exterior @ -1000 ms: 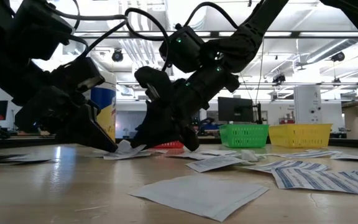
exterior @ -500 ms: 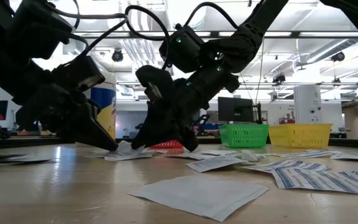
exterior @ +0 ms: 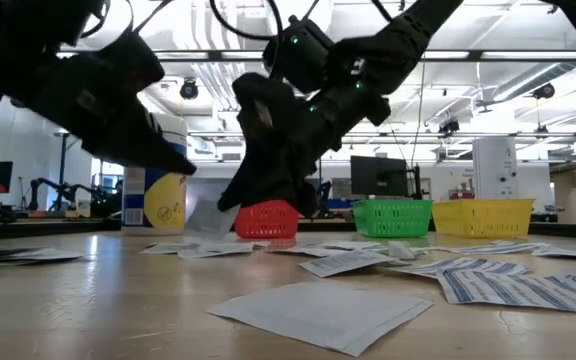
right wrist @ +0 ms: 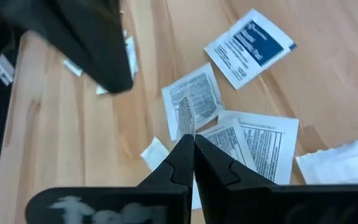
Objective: Pick & Place First Aid Supplies
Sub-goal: Put the alcohol pad in the green bin
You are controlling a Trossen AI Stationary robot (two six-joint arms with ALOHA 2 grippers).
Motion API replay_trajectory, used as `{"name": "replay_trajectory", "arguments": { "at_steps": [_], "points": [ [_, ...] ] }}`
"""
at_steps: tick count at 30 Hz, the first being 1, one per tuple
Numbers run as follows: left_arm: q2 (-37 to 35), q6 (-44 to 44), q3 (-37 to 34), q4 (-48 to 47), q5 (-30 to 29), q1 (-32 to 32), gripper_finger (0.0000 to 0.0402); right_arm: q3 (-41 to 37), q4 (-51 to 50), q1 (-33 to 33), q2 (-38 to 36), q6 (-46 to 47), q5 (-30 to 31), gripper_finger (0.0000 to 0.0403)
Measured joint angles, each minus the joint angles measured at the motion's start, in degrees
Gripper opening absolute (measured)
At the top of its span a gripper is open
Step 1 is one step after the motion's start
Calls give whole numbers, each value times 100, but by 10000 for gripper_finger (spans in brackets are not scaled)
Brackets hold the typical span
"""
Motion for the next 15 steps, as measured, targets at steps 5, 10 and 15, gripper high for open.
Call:
{"name": "replay_trajectory", "arguments": {
  "at_steps": [5,10,15],
  "points": [
    [-513,41,2,-451,-2,236,0,-41,-387,0,-335,-359,18,8],
    [-790,178,2,-610,4,479,0,-141,-724,-4,-798,-672,119,8],
    [-896,305,0,-625,213,704,0,-434,-901,-22,-1347,-882,286,8]
  ]
}}
